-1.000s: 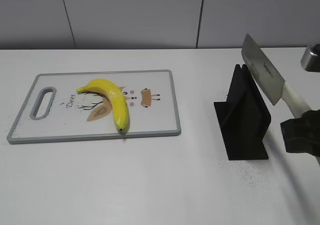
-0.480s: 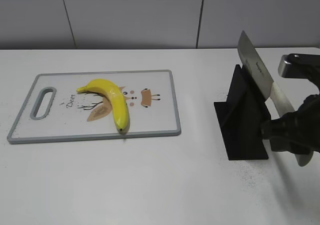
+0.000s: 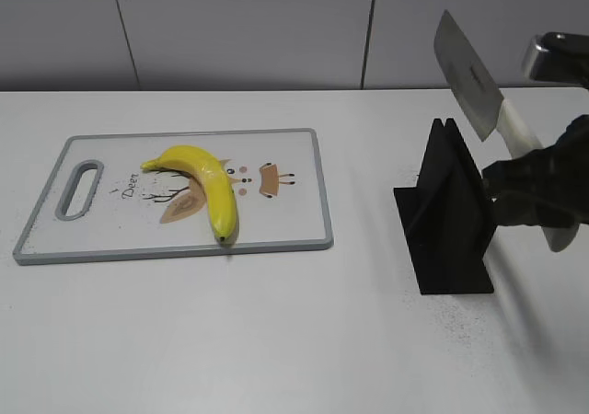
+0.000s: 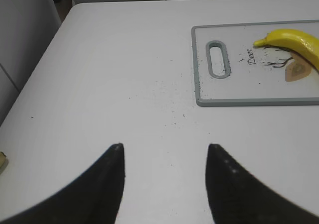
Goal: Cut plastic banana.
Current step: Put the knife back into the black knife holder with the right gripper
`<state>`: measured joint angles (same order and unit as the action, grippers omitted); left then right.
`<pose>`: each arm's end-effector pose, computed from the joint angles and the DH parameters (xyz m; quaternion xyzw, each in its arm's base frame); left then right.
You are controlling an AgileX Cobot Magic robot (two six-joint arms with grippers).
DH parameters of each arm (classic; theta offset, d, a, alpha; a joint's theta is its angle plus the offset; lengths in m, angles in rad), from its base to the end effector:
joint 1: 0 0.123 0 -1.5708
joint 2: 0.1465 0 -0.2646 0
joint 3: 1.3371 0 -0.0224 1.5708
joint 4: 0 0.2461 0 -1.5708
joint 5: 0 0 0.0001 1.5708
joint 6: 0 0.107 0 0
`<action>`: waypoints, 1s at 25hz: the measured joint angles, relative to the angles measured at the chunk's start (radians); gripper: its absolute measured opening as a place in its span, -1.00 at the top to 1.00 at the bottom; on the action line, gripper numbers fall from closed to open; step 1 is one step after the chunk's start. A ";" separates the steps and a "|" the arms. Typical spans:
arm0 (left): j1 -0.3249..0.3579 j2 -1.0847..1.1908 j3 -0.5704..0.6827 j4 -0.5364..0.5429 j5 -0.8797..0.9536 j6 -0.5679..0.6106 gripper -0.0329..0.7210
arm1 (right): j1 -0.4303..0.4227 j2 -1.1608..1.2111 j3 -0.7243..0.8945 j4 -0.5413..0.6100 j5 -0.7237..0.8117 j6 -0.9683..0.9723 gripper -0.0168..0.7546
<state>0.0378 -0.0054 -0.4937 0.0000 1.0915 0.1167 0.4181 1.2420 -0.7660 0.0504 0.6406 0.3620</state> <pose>0.0242 0.0009 0.2632 0.0340 0.8607 0.0392 0.5064 0.2211 0.1017 0.2190 -0.0116 0.9633 0.1201 0.2397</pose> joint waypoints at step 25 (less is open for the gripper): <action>0.000 0.000 0.000 0.000 0.000 0.000 -0.42 | 0.000 0.169 -0.007 -0.014 0.047 0.021 0.45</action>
<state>0.0378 -0.0054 -0.4937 0.0000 1.0915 0.1167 0.4181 1.4105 -0.7731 0.0365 0.6876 0.3832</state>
